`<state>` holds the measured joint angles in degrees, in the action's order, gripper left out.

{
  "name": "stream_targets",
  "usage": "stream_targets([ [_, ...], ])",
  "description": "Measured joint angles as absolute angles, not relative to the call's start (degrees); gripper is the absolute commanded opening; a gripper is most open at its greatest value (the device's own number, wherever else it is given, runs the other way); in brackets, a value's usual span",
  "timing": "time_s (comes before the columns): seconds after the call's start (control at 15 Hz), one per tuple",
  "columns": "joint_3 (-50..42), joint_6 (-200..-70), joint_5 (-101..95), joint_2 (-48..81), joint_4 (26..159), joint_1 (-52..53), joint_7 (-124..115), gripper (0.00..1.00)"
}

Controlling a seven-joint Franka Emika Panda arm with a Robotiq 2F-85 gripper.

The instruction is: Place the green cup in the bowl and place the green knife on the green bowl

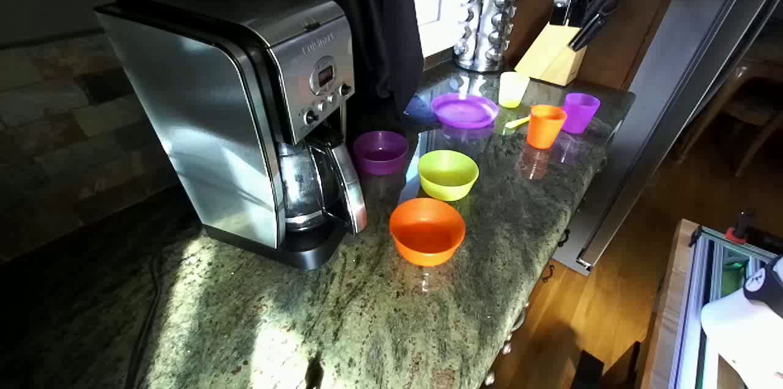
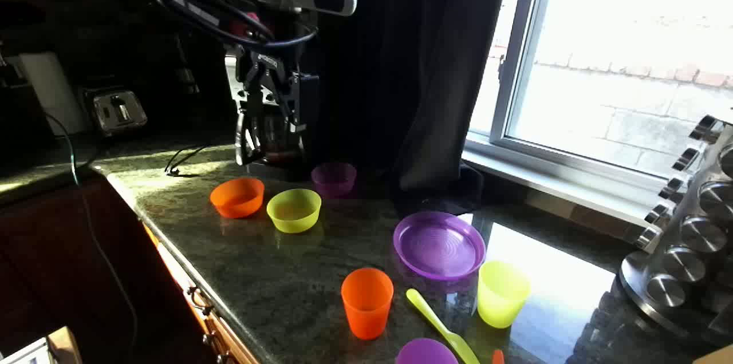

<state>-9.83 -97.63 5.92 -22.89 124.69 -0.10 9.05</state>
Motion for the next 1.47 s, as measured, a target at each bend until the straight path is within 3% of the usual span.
stream_targets([
  [1.47, -9.05, -101.39, 4.78, -22.88, 125.80, -1.76, 7.38, 1.00],
])
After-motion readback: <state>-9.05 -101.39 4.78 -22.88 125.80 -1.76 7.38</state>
